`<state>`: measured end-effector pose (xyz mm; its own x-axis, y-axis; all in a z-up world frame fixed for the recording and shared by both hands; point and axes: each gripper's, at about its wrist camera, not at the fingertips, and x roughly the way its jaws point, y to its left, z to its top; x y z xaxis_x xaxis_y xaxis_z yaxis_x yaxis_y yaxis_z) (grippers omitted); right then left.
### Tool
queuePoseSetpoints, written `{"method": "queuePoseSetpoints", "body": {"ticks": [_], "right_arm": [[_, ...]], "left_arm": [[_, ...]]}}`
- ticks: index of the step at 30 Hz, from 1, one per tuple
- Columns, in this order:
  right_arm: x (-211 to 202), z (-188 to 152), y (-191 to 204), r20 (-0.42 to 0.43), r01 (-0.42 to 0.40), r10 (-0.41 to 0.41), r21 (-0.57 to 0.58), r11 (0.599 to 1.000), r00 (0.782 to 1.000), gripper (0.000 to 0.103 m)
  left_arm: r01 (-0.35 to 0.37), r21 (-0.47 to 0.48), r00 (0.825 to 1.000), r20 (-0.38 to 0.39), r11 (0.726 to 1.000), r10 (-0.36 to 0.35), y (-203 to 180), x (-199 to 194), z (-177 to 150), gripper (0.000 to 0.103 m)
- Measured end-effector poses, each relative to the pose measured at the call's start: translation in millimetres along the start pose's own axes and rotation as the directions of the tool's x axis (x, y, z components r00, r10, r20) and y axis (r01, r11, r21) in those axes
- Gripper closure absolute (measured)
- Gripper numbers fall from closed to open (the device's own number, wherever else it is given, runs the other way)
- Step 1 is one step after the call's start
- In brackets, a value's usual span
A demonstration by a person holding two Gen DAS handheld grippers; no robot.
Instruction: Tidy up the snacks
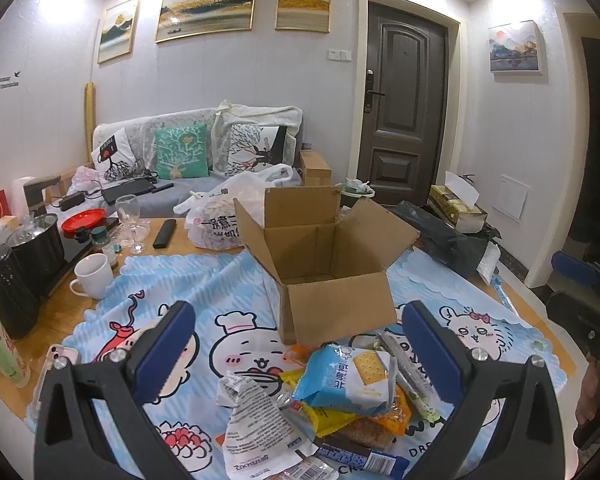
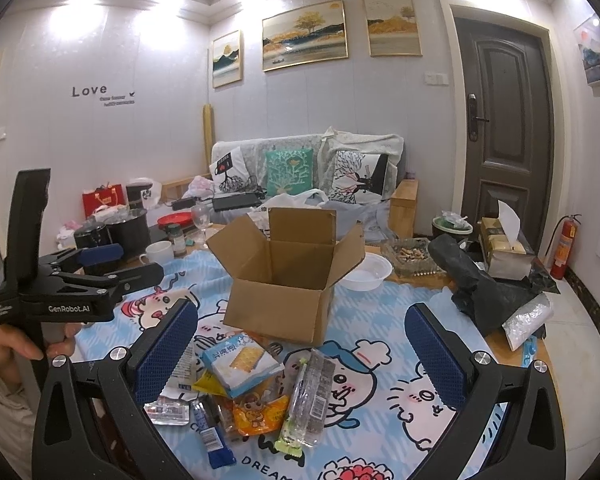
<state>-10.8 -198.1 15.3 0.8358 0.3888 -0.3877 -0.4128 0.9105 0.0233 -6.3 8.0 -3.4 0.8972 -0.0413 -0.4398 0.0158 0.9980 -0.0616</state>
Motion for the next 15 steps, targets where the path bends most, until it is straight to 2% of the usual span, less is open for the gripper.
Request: {"method": "queuePoseSetpoints", "body": {"ticks": [6, 8, 9, 11, 13, 15], "right_arm": [[11.4, 2.2, 3.6, -0.015, -0.042, 0.042, -0.037, 0.998, 0.999, 0.000], [24.7, 1.9, 3.5, -0.046, -0.096, 0.094, -0.045, 0.994, 0.995, 0.001], [33.4, 0.9, 3.1, -0.065, -0.133, 0.130, -0.045, 0.990, 0.989, 0.002], [53.4, 0.1, 3.3, -0.105, -0.183, 0.178, -0.047, 0.982, 0.978, 0.015], [75.7, -4.3, 5.0, -0.157, -0.238, 0.228, -0.051, 0.970, 0.961, 0.023], [98.4, -10.5, 7.8, -0.210, -0.296, 0.280, -0.049, 0.954, 0.937, 0.024]], "left_arm": [[0.046, -0.009, 0.998, -0.031, 0.999, -0.046, 15.5, 9.9, -0.6, 0.000], [0.039, -0.007, 0.998, -0.046, 0.999, -0.040, 26.0, 15.7, -1.2, 0.000], [0.035, -0.008, 0.998, -0.053, 0.999, -0.036, 30.8, 18.3, -1.4, 0.000], [0.031, -0.007, 0.997, -0.074, 0.999, -0.031, 41.8, 26.6, -2.5, 0.000], [0.036, -0.005, 0.995, -0.095, 0.999, -0.036, 52.7, 36.5, -4.5, 0.000], [0.039, -0.006, 0.993, -0.115, 0.999, -0.040, 62.6, 46.2, -7.5, 0.000]]}}
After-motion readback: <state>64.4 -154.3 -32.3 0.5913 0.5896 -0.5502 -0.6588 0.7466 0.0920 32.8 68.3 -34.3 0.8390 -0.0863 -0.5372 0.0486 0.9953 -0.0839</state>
